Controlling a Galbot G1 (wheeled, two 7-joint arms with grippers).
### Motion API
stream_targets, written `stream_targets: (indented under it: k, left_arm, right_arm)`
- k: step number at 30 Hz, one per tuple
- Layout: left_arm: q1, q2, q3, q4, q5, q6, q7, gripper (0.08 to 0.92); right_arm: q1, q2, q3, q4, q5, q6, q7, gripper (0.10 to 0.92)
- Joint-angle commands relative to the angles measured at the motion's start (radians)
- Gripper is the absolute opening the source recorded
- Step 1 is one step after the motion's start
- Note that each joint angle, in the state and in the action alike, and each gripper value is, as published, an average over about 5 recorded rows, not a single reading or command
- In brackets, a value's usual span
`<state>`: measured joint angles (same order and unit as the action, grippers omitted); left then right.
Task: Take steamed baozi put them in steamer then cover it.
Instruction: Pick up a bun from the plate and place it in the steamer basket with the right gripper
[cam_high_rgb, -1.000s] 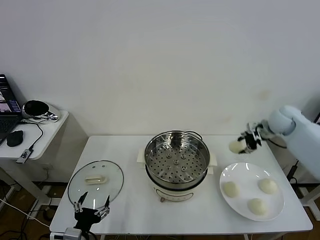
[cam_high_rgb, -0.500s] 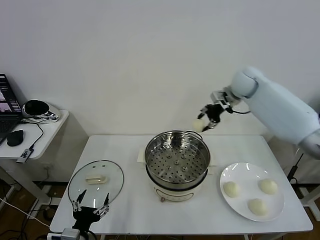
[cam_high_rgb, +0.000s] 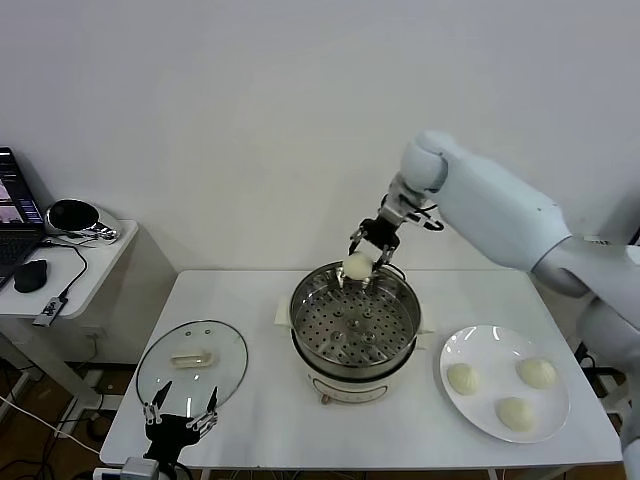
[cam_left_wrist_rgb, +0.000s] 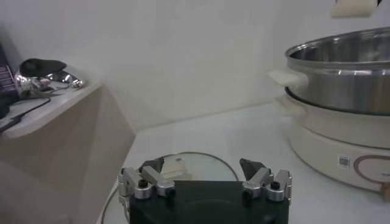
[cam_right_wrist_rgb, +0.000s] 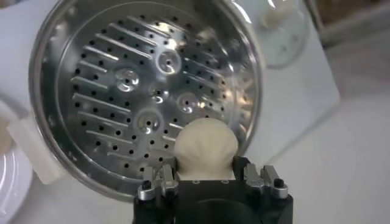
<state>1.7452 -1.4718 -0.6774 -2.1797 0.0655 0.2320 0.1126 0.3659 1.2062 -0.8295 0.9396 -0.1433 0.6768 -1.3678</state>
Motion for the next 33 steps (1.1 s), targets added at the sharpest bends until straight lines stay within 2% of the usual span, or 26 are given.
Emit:
stream_targets:
  k: [1,18,28,33]
  left_arm:
    - [0.003,-0.004,0.001,0.004,0.001,0.0,-0.001,0.823]
    - [-0.001,-0.007,0.006,0.027,0.003,-0.002,-0.003,0.823]
    - [-0.008,-0.006,0.011,0.037,0.003,-0.002,-0.002,0.823]
    - [-0.009,-0.007,0.012,0.041,0.003,-0.001,-0.002,0.823]
  right_arm:
    - [-0.015,0.075,-0.033,-0.036,-0.154,0.153,-0.013,0.555]
    - [-0.102,0.11,0.03,-0.102,-0.316,0.152,0.052,0.551]
    - [-0.116,0.136,0.042,-0.175,-0.323,0.151,0.117,0.56]
    - [-0.111,0.131,0.04,-0.169,-0.319,0.148,0.154,0.647]
